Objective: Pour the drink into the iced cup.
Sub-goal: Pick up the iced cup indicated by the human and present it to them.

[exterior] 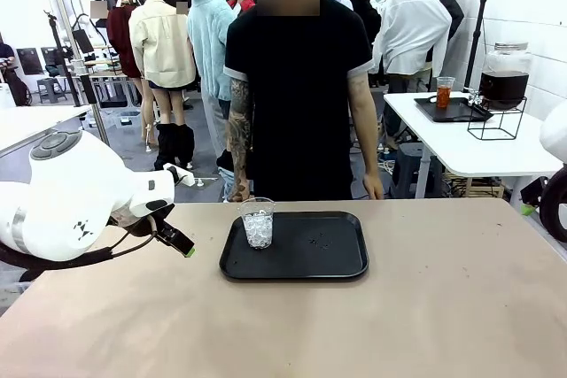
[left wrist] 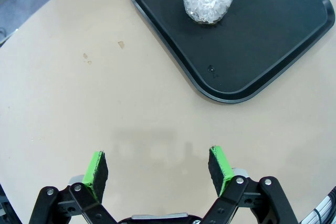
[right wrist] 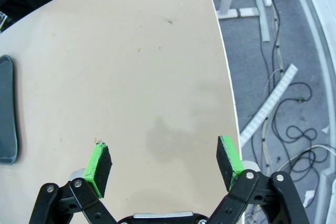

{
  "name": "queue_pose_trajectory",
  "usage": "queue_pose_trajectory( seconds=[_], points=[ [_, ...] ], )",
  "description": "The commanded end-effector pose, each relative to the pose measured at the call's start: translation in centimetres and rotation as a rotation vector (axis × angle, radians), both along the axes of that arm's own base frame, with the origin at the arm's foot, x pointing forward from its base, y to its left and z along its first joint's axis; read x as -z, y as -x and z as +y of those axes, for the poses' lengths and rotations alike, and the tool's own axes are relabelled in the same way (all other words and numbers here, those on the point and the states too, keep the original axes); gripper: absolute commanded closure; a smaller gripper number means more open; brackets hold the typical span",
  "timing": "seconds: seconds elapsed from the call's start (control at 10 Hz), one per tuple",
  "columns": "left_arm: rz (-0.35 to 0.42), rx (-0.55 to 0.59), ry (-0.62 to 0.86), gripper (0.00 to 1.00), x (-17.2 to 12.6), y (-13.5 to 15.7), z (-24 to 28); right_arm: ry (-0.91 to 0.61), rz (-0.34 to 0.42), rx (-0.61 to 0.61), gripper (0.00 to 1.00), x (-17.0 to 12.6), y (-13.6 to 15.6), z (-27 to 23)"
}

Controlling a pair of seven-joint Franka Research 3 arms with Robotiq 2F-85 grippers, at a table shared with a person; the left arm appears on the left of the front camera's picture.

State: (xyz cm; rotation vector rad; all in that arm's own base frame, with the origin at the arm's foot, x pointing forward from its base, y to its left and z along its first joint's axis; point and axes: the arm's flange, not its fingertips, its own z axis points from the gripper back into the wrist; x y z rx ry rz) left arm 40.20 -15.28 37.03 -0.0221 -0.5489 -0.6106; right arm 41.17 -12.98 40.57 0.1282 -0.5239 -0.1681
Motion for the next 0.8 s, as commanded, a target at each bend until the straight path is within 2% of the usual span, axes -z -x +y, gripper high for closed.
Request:
queue_pose_trajectory(
  seconds=[0.0, 0.7],
  points=[
    [-0.001, -0.003, 0.003, 0.0, -0.08, -0.03, 0.19, 0.007, -0.007, 0.023, 0.0, 0.03, 0.23, 0.47],
    [-0.001, -0.003, 0.003, 0.0, -0.08, -0.03, 0.19, 0.007, -0.007, 0.023, 0.0, 0.03, 0.23, 0.47]
  ],
)
